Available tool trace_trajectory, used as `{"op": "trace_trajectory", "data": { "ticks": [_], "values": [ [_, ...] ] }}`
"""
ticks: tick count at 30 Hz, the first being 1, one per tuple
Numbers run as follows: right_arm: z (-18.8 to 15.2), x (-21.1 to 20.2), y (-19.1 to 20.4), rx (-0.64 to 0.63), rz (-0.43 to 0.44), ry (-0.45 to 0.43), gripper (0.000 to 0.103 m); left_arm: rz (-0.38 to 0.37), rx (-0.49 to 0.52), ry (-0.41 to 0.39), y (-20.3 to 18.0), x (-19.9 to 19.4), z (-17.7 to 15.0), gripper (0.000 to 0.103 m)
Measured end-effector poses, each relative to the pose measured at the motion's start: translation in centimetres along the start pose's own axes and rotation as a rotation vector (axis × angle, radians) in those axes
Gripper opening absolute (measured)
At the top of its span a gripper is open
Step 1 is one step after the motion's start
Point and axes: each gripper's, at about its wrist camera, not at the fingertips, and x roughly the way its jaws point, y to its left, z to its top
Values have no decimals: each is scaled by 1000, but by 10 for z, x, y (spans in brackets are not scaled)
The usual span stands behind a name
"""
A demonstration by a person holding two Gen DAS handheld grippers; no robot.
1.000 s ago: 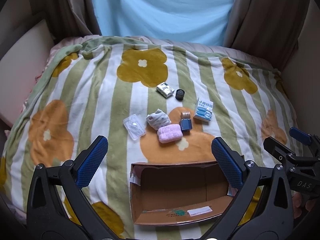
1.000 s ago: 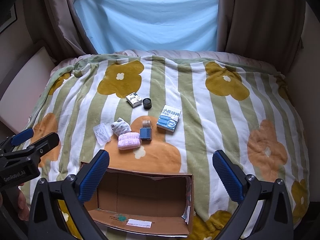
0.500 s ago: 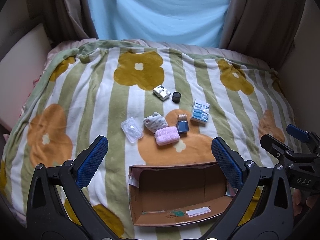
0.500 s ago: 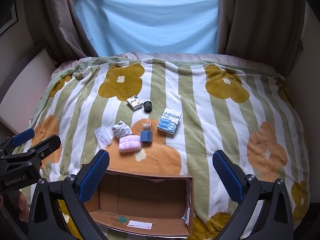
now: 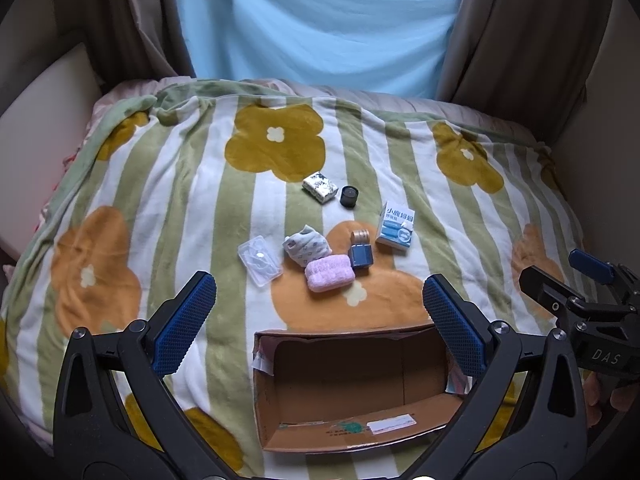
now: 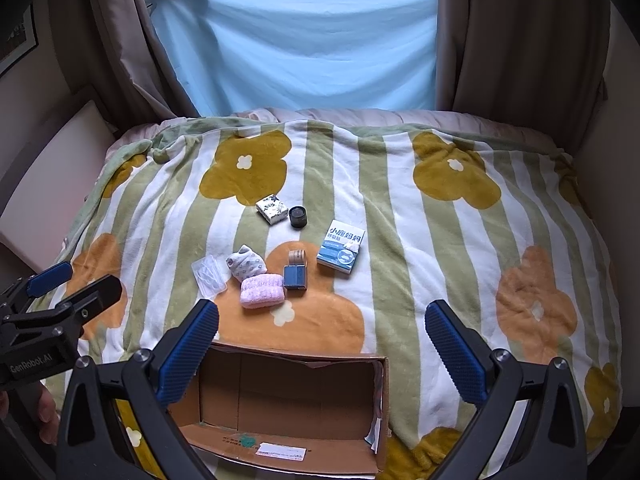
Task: Organize objects
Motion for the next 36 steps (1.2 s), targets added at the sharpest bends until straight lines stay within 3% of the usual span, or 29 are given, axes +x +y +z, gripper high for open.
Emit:
{"op": "trace_trajectory", "data": {
  "ticks": [36],
  "values": [
    [1,8,-4,15,13,-11,102,-9,-9,14,7,13,9,103]
  ]
}}
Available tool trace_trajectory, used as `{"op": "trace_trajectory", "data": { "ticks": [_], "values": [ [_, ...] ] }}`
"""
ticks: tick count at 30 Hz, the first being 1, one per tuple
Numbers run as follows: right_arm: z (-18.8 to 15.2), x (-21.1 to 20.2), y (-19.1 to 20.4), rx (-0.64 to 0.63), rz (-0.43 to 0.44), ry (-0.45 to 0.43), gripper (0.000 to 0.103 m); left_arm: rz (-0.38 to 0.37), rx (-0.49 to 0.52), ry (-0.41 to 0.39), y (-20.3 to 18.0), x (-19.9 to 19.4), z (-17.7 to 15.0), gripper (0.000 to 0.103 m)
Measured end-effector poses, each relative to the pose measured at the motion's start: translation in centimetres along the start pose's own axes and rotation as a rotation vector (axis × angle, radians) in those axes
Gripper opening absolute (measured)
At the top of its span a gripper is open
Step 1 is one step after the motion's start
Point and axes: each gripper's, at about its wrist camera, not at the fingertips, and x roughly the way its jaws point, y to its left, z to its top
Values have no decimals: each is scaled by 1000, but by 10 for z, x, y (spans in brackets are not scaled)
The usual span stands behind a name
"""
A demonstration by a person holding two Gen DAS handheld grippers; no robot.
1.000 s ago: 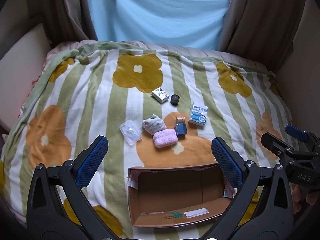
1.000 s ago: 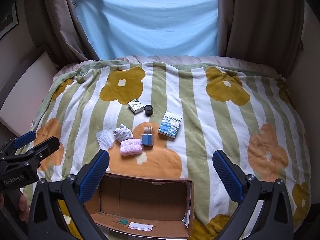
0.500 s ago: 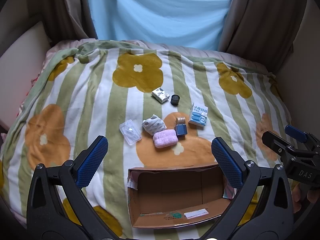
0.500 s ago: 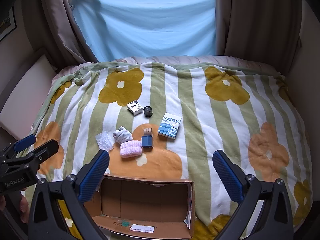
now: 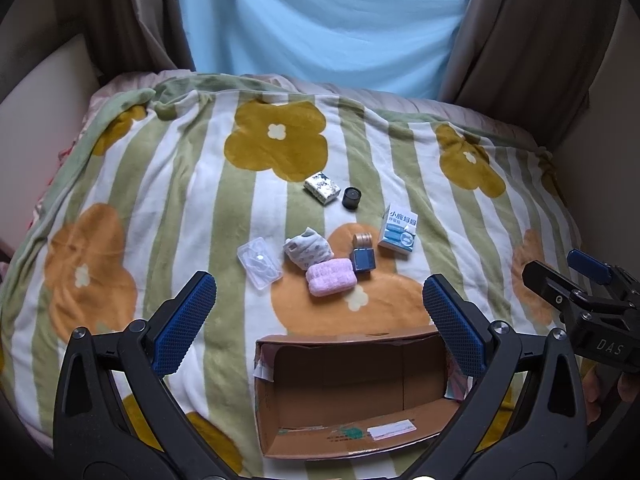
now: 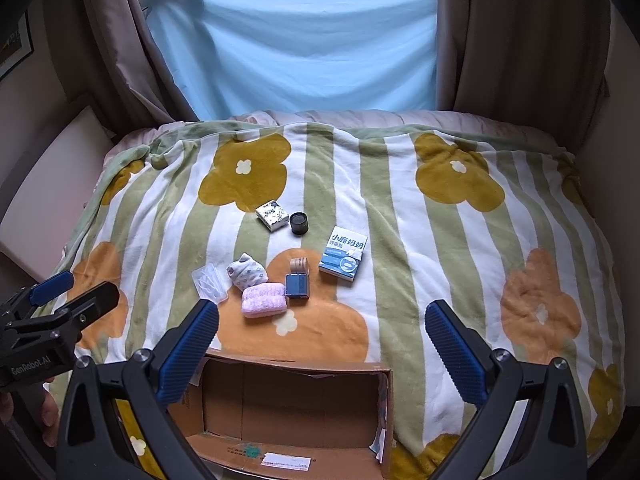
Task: Organize objects
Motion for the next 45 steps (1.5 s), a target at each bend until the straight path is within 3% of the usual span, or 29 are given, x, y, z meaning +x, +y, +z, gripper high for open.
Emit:
{"op": "trace_trajectory", "data": {
  "ticks": [10,18,25,28,40,45],
  "values": [
    [9,16,-5,12,-6,20,102,-2,-11,64,14,27,5,103],
    [24,49,-24,37,-8,62,102,19,-104,159,45,76,10,103],
    [40,106,-32,58,-12,133,102,41,-157,234,70,140,19,102],
    [48,134,-36,87,7,163,102,52,-178,274,81,171,21,97],
    [57,263,-62,214,31,349,102,106,-276,455,114,289,11,92],
    [58,300,-66,231,32,399,100,126,-293,527,121,327,3,83]
  ]
}}
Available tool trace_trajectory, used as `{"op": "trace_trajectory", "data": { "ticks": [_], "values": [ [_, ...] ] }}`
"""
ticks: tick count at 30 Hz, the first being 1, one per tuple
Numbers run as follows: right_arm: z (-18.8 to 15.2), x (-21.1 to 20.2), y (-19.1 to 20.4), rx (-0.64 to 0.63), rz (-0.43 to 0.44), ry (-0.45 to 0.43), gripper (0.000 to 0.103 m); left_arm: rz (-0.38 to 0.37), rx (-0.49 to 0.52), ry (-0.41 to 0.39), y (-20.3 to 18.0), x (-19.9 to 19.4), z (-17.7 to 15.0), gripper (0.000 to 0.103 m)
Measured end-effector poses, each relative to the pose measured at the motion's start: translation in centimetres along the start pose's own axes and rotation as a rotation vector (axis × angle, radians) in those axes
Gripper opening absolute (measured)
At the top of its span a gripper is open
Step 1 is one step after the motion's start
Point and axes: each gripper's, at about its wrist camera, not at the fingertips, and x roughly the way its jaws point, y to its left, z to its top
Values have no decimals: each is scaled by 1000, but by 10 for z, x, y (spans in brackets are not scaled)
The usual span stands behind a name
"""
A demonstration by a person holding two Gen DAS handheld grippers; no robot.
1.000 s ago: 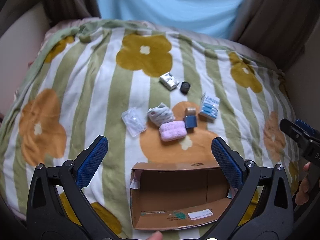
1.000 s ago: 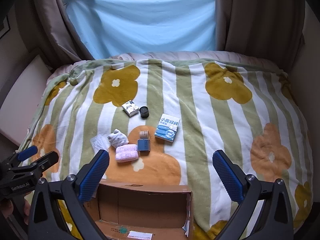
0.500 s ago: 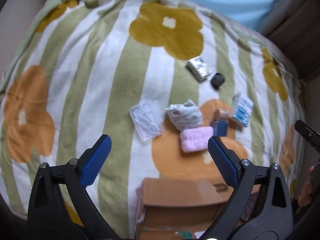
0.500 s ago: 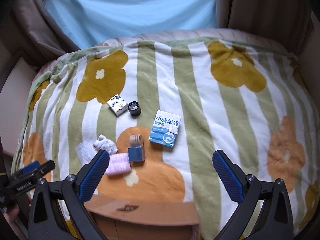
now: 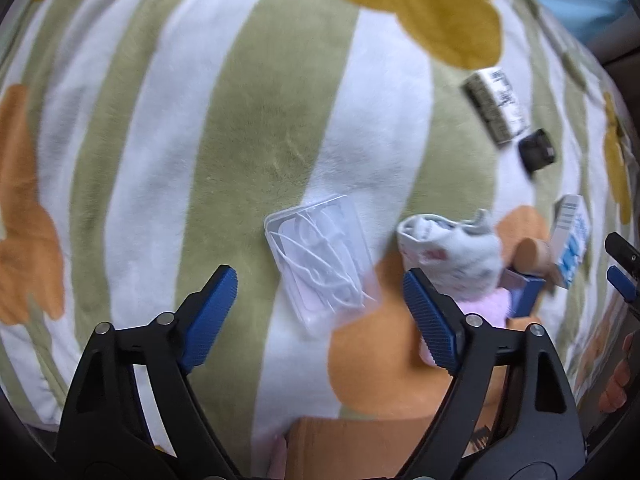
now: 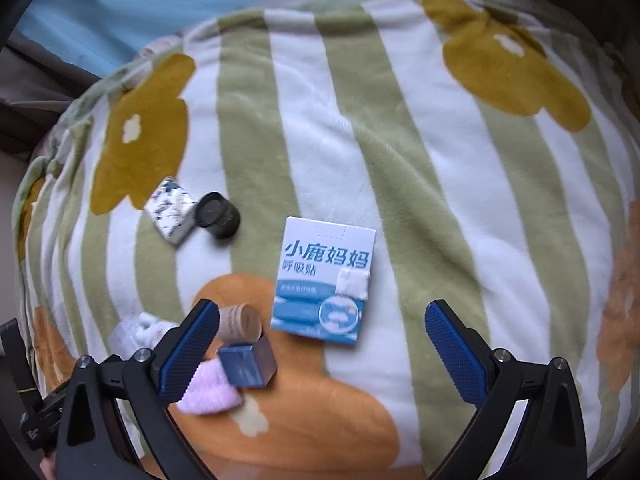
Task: Organize objects
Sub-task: 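Grasp the white-blue carton with the right tool while the left tool grasps the clear earphone box, then carry both items into the cardboard box and open both tools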
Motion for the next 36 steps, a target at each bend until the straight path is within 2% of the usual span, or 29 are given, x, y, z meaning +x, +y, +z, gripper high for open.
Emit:
{"op": "trace_trajectory", "data": {
  "ticks": [6,9,10,11,13,14,16,27,36],
  "values": [
    [12,36,-4,19,3,64,91,16,-9,42,-3,25,4,81],
    [14,47,-5,17,2,79,90,21,-22,55,-3,33,7,78],
    [14,49,-5,11,-3,82,90,19,-28,58,-3,34,8,72],
    [14,51,-4,7,-6,86,86,24,-32,63,-2,36,10,66],
    [13,54,-4,2,-5,96,79,20,-37,60,-1,37,11,62],
    [13,56,-5,2,-2,103,72,16,-39,59,-1,38,12,58],
    [12,58,-7,4,-18,107,66,16,-39,57,0,37,13,58],
    [3,43,-14,-6,-19,96,65,-2,-42,24,6,20,14,55],
    [-5,-6,-11,-41,-7,27,64,-48,4,-93,12,-44,10,55]
  ]
}}
